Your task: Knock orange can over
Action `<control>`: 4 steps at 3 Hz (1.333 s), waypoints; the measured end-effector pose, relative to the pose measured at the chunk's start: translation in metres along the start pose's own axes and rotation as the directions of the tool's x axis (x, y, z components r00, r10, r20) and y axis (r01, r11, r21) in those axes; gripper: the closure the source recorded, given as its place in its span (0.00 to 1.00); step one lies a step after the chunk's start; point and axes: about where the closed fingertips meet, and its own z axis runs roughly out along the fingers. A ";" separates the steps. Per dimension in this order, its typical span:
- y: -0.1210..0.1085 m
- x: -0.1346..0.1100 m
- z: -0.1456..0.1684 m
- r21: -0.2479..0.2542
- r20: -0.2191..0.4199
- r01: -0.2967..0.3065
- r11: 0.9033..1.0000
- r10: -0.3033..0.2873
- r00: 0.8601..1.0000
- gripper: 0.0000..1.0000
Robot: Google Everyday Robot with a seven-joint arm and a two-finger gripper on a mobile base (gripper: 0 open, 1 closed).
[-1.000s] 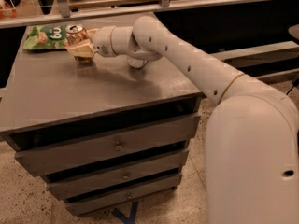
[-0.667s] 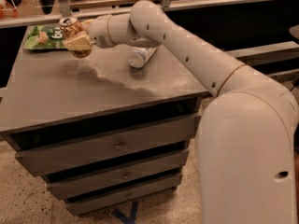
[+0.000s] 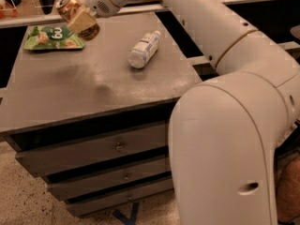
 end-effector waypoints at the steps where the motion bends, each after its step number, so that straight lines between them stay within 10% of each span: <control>1: 0.029 0.009 -0.024 -0.125 -0.234 0.171 0.977 -0.197 0.952 1.00; 4: 0.070 0.050 -0.027 -0.317 -0.461 0.325 0.891 -0.444 0.768 1.00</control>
Offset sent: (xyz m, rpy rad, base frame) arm -0.0769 -0.0637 -0.0274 -0.7200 -0.1283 0.2546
